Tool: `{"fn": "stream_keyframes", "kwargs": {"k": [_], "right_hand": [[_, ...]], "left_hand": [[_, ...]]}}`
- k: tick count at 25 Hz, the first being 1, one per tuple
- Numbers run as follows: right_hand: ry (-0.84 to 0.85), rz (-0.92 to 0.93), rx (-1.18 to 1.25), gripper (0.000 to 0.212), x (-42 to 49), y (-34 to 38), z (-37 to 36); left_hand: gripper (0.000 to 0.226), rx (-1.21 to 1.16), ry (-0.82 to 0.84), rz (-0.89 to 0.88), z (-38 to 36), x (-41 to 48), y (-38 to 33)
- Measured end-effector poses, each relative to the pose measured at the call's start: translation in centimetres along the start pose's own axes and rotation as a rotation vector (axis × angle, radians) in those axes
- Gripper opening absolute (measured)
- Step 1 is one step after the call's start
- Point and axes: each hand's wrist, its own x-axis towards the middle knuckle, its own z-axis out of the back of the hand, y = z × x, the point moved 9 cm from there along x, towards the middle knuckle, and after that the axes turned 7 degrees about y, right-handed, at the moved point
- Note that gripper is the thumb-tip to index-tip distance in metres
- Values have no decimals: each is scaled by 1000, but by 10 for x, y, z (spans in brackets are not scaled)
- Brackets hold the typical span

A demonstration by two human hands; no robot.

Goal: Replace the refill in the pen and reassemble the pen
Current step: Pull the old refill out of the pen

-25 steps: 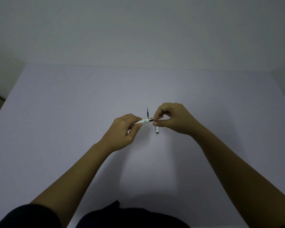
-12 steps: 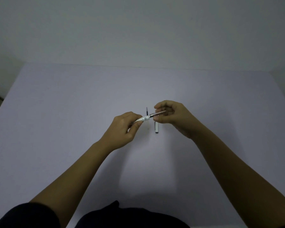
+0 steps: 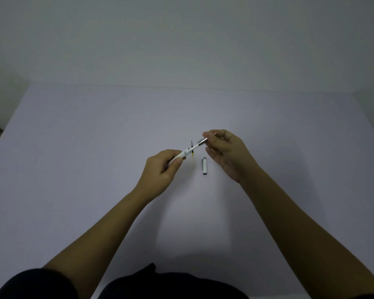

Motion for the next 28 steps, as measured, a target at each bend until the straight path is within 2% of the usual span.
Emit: {"fn": "stream_keyframes", "kwargs": {"k": [3, 7, 10, 14, 16, 20, 28], "right_hand": [[-40, 79, 97, 12, 5, 2, -3], [-192, 182, 290, 18, 14, 5, 24], [-297, 70, 86, 15, 22, -21, 58], [-444, -90, -505, 19, 25, -66, 99], [-486, -109, -675, 18, 28, -79, 109], [-478, -203, -709, 16, 41, -107, 118], [-461, -234, -674, 29, 51, -122, 118]], "left_hand": [[17, -94, -23, 50, -7, -4, 9], [23, -119, -37, 79, -7, -6, 14], [23, -122, -53, 104, -4, -4, 18], [22, -125, -56, 104, -4, 1, 17], [22, -127, -53, 110, -7, 3, 18], [23, -135, -44, 124, -11, 7, 24], [15, -140, -39, 165, -12, 11, 39]]}}
